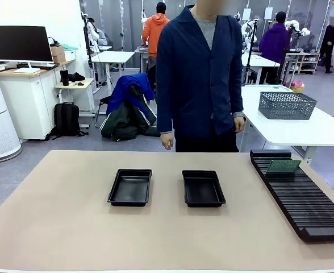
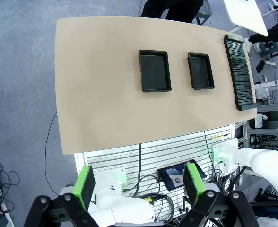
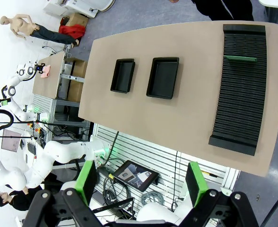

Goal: Inspect and transfer BCBs to ESD trays.
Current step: Pick up the Blank PCB from the PCB Rack and place it in the left ESD tray.

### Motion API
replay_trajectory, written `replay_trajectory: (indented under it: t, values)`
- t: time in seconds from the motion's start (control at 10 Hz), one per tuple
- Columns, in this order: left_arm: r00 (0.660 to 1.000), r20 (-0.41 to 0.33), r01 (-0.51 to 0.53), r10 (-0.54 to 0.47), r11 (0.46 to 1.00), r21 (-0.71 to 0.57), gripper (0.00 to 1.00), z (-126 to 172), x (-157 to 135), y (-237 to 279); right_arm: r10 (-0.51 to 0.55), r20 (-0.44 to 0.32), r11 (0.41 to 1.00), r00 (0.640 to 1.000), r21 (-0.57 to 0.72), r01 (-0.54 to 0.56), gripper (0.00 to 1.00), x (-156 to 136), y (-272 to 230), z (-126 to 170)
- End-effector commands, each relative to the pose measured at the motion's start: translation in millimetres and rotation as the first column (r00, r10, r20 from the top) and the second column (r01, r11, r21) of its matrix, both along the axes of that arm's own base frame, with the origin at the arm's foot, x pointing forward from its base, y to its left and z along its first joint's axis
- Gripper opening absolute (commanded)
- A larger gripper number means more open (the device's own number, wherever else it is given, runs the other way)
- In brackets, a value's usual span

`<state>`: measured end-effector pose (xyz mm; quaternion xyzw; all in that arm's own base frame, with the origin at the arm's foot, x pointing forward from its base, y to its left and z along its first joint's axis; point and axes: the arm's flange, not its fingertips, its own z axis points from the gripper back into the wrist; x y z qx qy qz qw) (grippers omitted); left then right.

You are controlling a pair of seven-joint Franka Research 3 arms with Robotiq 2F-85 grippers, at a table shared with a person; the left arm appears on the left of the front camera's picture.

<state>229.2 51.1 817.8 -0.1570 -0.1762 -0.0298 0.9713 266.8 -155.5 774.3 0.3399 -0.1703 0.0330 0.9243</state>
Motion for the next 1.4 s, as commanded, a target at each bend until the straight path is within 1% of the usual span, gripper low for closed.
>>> replay_trajectory:
  t: [0.0,0.1,0.2,0.3,0.4,0.5,0.6,0.7,0.8,0.9,1.0,1.1,1.3]
  values:
    - [1.000,0.002,-0.002,0.002,1.000,-0.001,1.00,-0.3,0.8,0.3,0.004,0.003,1.000,1.000,-0.001,-0.004,1.00,-1.0,1.7,1.0]
    - [1.000,0.002,-0.002,0.002,1.000,-0.001,1.00,-0.3,0.8,0.3,0.000,0.000,1.000,1.000,0.000,0.000,1.00,0.0,0.0,0.0]
    - [1.000,0.002,-0.002,0.002,1.000,-0.001,1.00,-0.3,0.8,0.3,-0.015,0.004,0.998,1.000,-0.053,0.015,1.00,21.0,6.5,-9.6]
    - [1.000,0.002,-0.002,0.002,1.000,-0.001,1.00,-0.3,0.8,0.3,-0.014,0.010,0.991,1.000,-0.133,0.016,1.00,44.9,14.1,-21.2]
    - [1.000,0.002,-0.002,0.002,1.000,-0.001,1.00,-0.3,0.8,0.3,0.011,0.023,0.979,1.000,-0.204,-0.006,1.00,62.7,19.0,-32.4]
    - [1.000,0.002,-0.002,0.002,1.000,-0.001,1.00,-0.3,0.8,0.3,0.044,0.037,0.958,0.998,-0.284,-0.031,1.00,77.5,24.2,-48.1]
    - [1.000,0.002,-0.002,0.002,1.000,-0.001,1.00,-0.3,0.8,0.3,0.072,0.056,0.937,0.996,-0.347,-0.049,1.00,94.2,26.9,-69.8]
    - [1.000,0.002,-0.002,0.002,1.000,-0.001,1.00,-0.3,0.8,0.3,0.120,0.076,0.904,0.990,-0.420,-0.077,1.00,113.8,32.3,-94.2]
    - [1.000,0.002,-0.002,0.002,1.000,-0.001,1.00,-0.3,0.8,0.3,0.173,0.092,0.860,0.981,-0.499,-0.105,1.00,121.4,26.6,-121.0]
    - [1.000,0.002,-0.002,0.002,1.000,-0.001,1.00,-0.3,0.8,0.3,0.236,0.108,0.813,0.966,-0.566,-0.136,1.00,137.0,29.4,-142.3]
    - [1.000,0.002,-0.002,0.002,1.000,-0.001,1.00,-0.3,0.8,0.3,0.284,0.110,0.788,0.952,-0.593,-0.166,1.00,153.7,31.0,-164.3]
    - [1.000,0.002,-0.002,0.002,1.000,-0.001,1.00,-0.3,0.8,0.3,0.354,0.117,0.752,0.928,-0.625,-0.208,1.00,170.2,32.5,-187.7]
    - [1.000,0.002,-0.002,0.002,1.000,-0.001,1.00,-0.3,0.8,0.3,0.455,0.166,0.684,0.875,-0.695,-0.224,1.00,193.3,40.4,-221.4]
